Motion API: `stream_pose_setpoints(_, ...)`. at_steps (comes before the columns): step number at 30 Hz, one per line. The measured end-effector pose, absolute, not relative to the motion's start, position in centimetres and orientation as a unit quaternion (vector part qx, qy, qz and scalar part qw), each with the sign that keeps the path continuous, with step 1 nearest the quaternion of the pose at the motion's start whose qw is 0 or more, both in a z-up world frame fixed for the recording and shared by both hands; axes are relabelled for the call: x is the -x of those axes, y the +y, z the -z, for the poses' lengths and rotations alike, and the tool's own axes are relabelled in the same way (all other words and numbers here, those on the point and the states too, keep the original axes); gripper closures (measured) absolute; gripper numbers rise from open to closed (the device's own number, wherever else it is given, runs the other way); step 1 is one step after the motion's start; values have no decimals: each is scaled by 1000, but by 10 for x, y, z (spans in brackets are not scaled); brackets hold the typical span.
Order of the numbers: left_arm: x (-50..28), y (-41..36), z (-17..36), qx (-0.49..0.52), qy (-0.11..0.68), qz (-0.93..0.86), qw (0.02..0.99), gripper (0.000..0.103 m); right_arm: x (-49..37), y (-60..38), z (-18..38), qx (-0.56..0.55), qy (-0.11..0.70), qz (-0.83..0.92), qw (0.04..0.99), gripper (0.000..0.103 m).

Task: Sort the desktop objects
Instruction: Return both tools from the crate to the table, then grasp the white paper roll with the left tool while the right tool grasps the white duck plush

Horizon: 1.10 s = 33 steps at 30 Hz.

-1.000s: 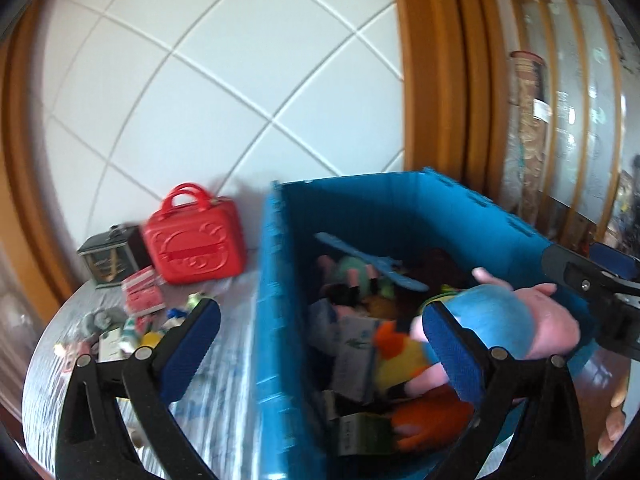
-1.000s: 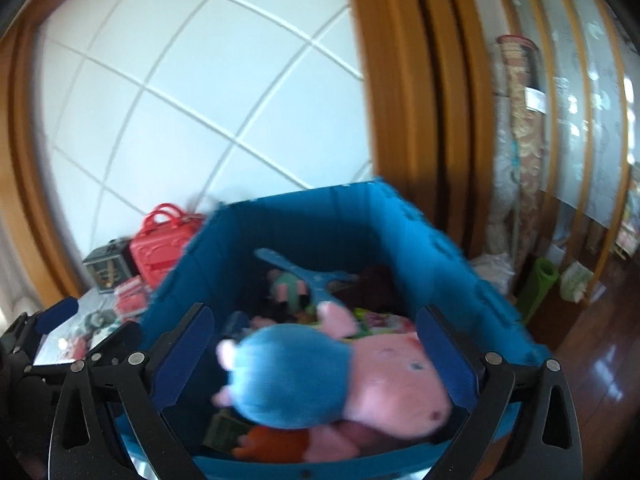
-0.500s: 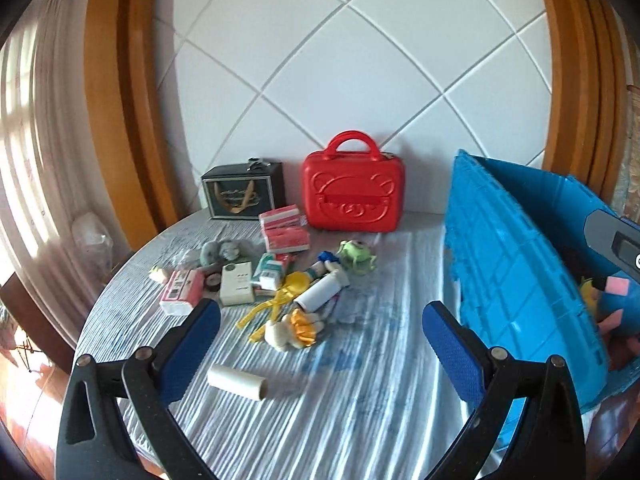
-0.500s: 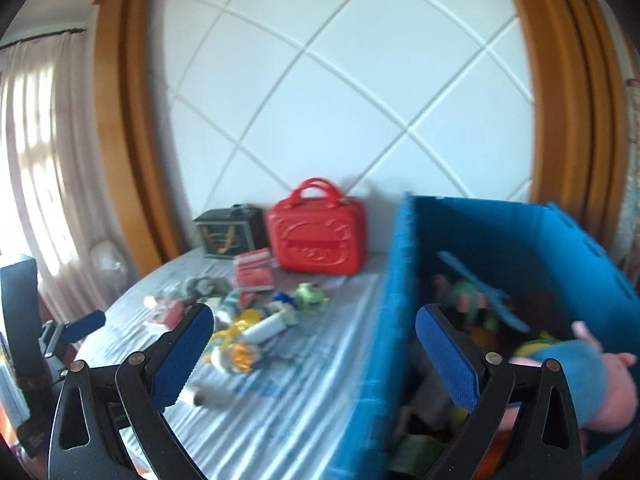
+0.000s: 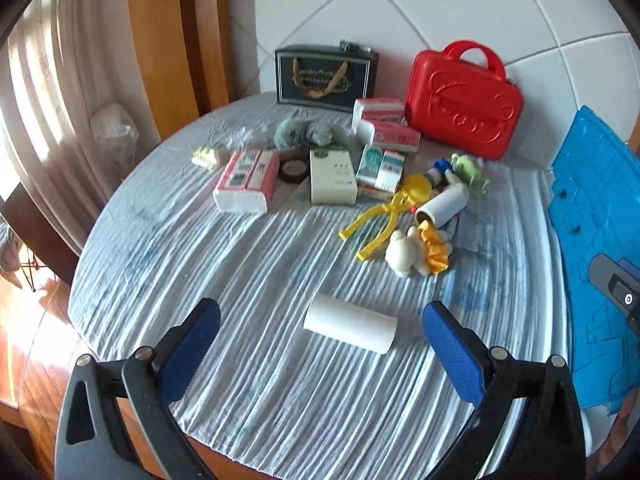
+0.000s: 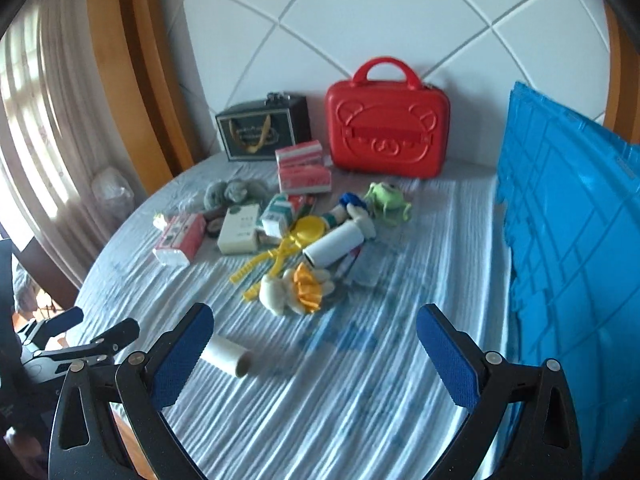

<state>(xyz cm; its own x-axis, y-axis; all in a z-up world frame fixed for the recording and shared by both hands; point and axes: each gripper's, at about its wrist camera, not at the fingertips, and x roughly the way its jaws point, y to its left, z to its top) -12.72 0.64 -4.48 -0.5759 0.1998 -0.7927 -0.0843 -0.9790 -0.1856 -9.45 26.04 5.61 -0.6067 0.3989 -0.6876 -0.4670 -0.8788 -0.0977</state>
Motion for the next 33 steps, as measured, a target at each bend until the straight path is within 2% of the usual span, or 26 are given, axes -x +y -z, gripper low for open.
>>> stream_pose_setpoints(5,144,16,106,508,-101,-853,61,1,127,287,1,434,38,-868,239,0)
stream_pose_setpoints(8,153,32,137,537,-128,-833,38,8,145,303,26,463,23,-858,223,0)
stream_pose_setpoints(14,177,64,165,555,-154,-817,11,12,170,342,58,491,16,-846,207,0)
stream_pose_setpoints(17,191,74,177,563,-144,-814,0,22,177,356,68,496,26,-846,193,0)
stream_pose_setpoints(19,195,75,184,563,-145,-814,7,34,180,360,74,499,31,-846,187,2)
stream_pose_setpoints(20,195,76,187,562,-139,-815,12,36,182,361,79,502,31,-844,186,4)
stream_pose_setpoints(22,196,78,189,553,-110,-826,18,45,189,364,89,510,36,-841,178,18)
stream_pose_setpoints(25,201,77,193,542,-70,-837,27,54,197,363,102,518,47,-837,168,20)
stream_pose_setpoints(27,208,71,197,538,-64,-840,33,58,202,362,106,518,49,-837,168,20)
stream_pose_setpoints(33,238,64,200,522,-35,-850,63,58,222,356,113,514,64,-836,182,17)
